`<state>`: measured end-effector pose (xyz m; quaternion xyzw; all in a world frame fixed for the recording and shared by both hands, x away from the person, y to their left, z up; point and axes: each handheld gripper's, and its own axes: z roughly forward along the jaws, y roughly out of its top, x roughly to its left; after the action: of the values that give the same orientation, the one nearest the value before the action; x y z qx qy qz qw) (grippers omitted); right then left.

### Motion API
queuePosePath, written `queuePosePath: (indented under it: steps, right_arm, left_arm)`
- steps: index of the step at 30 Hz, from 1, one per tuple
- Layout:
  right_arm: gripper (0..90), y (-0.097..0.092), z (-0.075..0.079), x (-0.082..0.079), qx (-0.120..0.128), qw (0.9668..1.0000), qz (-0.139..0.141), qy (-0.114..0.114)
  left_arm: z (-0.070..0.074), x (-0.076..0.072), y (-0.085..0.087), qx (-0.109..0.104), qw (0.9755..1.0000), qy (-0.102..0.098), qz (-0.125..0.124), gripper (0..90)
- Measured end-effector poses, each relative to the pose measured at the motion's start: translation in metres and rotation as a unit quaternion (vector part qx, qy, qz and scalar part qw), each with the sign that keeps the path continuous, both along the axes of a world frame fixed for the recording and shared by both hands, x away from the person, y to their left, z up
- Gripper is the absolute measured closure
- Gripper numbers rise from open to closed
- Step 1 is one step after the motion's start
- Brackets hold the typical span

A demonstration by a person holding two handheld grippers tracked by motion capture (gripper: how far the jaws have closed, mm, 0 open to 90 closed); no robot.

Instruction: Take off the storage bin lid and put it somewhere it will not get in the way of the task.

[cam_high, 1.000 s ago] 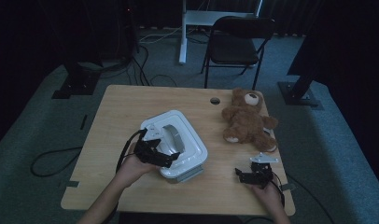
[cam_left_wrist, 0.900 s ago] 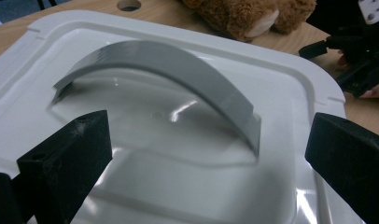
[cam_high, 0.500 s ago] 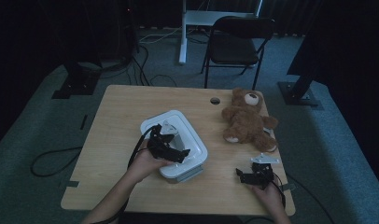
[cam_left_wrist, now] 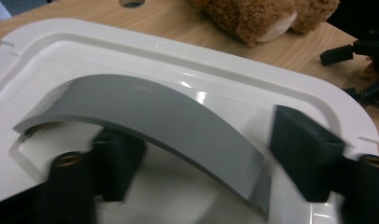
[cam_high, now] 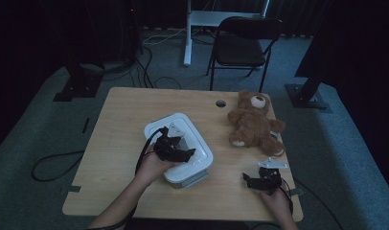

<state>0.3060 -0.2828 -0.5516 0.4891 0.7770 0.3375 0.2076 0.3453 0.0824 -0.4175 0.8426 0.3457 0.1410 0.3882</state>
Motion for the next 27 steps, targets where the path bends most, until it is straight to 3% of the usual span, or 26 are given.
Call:
queuePosePath:
  steps: [3,10,15,18,20,23,27]
  right_arm:
    - [12.7,0.0,0.0,0.0,0.0,1.0,0.0,0.0]
    - [12.7,0.0,0.0,0.0,0.0,1.0,0.0,0.001]
    - [12.9,0.0,0.0,0.0,0.0,1.0,0.0,0.001]
    - [13.6,0.0,0.0,0.0,0.001,1.0,-0.002,0.0]
    - [13.6,0.0,0.0,0.0,0.001,1.0,-0.003,0.0]
    - [13.6,0.0,0.0,0.0,0.001,1.0,-0.002,0.001]
    - [13.6,0.0,0.0,0.0,0.001,1.0,-0.002,0.0]
  left_arm:
    - [-0.001,0.0,0.003,-0.012,0.9999,0.0,0.001,42.9]
    - [-0.001,-0.004,0.005,-0.032,0.9995,0.001,-0.004,50.3]
    - [0.005,-0.011,0.007,-0.047,0.9985,-0.002,-0.029,59.1]
    - [0.012,-0.016,0.009,-0.069,0.9968,-0.004,-0.042,66.4]
    - [0.015,-0.018,0.01,-0.072,0.9963,-0.008,-0.046,69.3]
    - [0.025,-0.028,0.012,-0.096,0.993,-0.022,-0.066,72.5]
    - [0.037,-0.036,0.016,-0.102,0.9913,-0.037,-0.075,75.6]
